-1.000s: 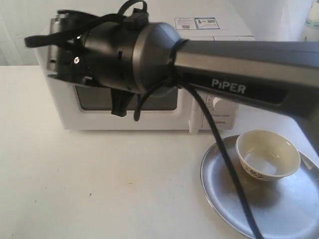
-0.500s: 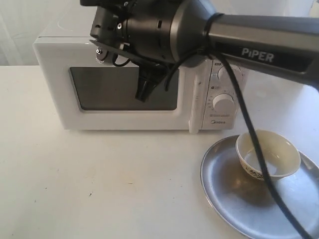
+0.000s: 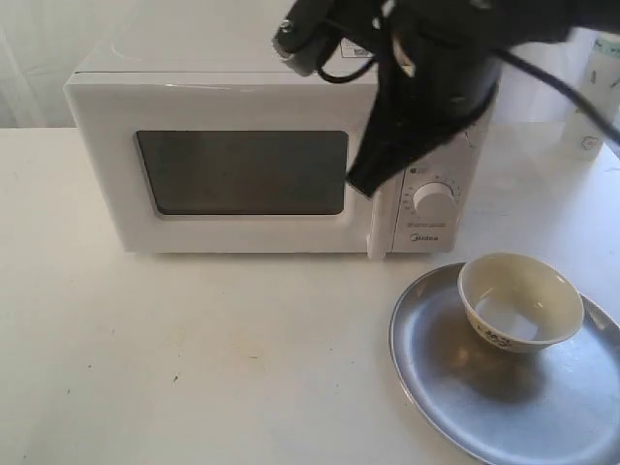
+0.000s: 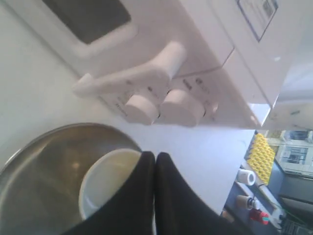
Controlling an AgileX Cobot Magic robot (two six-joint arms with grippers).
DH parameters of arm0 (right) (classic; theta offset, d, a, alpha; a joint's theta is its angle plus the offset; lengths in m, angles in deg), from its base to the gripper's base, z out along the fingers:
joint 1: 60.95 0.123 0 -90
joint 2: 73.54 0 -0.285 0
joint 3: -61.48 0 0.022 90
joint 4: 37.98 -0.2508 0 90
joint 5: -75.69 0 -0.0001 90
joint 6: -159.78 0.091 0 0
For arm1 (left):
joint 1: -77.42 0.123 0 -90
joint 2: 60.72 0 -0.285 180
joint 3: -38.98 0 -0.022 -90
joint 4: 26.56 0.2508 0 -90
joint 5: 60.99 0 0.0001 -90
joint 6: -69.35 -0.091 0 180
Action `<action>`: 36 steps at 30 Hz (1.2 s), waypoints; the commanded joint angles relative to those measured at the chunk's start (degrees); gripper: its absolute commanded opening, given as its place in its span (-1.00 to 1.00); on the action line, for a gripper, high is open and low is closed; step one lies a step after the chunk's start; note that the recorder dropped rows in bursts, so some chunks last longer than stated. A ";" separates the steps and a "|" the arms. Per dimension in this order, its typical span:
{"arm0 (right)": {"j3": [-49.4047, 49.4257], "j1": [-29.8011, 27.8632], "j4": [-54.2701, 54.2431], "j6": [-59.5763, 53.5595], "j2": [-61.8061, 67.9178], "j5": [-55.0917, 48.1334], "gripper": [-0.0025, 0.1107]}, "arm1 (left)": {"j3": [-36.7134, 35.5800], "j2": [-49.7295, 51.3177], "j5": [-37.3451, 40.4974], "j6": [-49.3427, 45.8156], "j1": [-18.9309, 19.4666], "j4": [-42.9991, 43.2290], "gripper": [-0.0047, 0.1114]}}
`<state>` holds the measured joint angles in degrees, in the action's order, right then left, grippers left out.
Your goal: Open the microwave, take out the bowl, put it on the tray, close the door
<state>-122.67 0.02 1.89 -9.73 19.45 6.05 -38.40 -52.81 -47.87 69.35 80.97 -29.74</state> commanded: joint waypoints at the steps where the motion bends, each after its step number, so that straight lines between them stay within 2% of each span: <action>1: 8.18 -0.52 -5.04 0.48 -9.94 -0.33 -0.96 | 0.16 -0.12 0.17 0.00 -0.27 -0.48 -0.92; 11: 16.96 -0.52 -4.62 -0.65 -25.10 -0.33 -0.96 | 0.16 -0.12 0.17 0.00 -0.27 -0.48 -0.92; 21: 25.66 -0.52 9.75 1.10 -34.47 -0.33 -0.96 | 0.16 -0.12 0.17 0.00 -0.27 -0.48 -0.92; 24: 28.17 -0.52 17.40 8.95 -35.68 0.64 -0.96 | 0.16 -0.12 0.17 0.00 -0.27 -0.48 -0.92; 30: 31.97 -0.52 28.34 35.78 -36.26 16.28 -0.96 | 0.16 -0.12 0.17 0.00 -0.27 -0.48 -0.92; 36: 32.24 -0.52 27.43 39.60 -36.14 30.48 -0.96 | 0.16 -0.12 0.17 0.00 -0.27 -0.48 -0.92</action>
<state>-90.77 -0.30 28.28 27.88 -16.62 30.21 -38.40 -52.81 -47.87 69.35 80.97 -29.74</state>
